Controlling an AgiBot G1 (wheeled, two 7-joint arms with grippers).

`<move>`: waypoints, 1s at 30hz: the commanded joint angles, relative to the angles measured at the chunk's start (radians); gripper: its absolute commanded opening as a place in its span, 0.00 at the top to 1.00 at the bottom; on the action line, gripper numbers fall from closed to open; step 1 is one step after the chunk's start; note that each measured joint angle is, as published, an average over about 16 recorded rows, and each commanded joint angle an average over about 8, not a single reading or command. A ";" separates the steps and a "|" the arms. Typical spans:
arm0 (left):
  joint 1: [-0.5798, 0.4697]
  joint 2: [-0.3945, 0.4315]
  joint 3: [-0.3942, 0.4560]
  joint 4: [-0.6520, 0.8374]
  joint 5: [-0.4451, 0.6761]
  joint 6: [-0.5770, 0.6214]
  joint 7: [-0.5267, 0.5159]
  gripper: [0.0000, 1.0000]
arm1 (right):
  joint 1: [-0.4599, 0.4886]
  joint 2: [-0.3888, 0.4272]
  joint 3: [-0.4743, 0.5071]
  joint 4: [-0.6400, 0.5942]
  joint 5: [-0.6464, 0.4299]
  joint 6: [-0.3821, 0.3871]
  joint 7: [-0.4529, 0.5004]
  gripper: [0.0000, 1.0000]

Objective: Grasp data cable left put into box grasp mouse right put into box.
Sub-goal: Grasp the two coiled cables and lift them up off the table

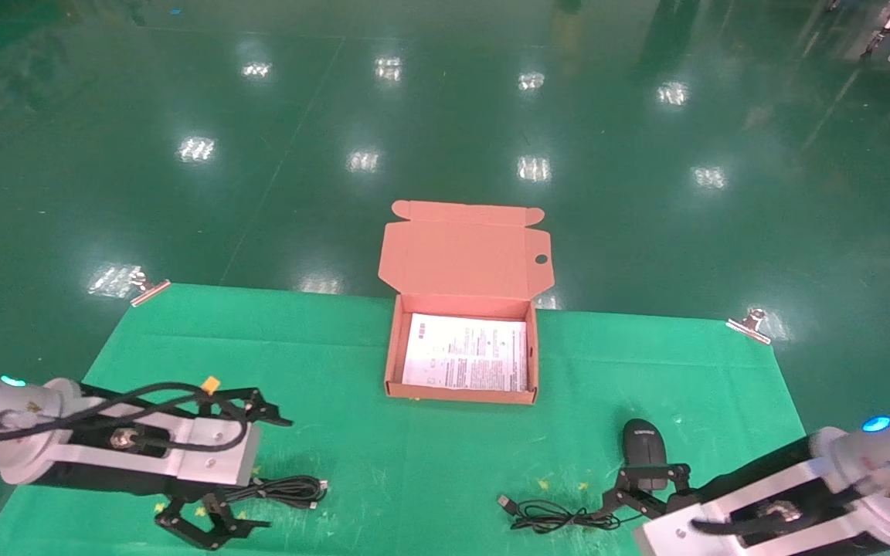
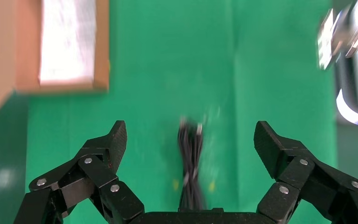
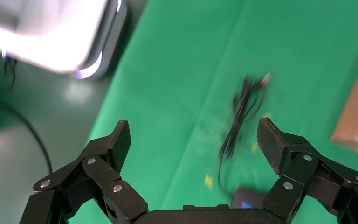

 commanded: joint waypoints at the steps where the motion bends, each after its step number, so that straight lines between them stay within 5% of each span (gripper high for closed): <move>1: -0.013 0.018 0.032 -0.009 0.086 -0.012 0.004 0.00 | 0.033 -0.024 -0.067 -0.006 -0.053 0.002 -0.010 0.00; 13: 0.040 0.094 0.114 0.075 0.319 -0.116 -0.057 0.00 | 0.034 -0.139 -0.192 -0.135 -0.242 0.085 -0.037 0.00; 30: 0.039 0.227 0.105 0.447 0.316 -0.240 -0.029 0.00 | -0.128 -0.175 -0.152 -0.295 -0.239 0.411 -0.179 0.00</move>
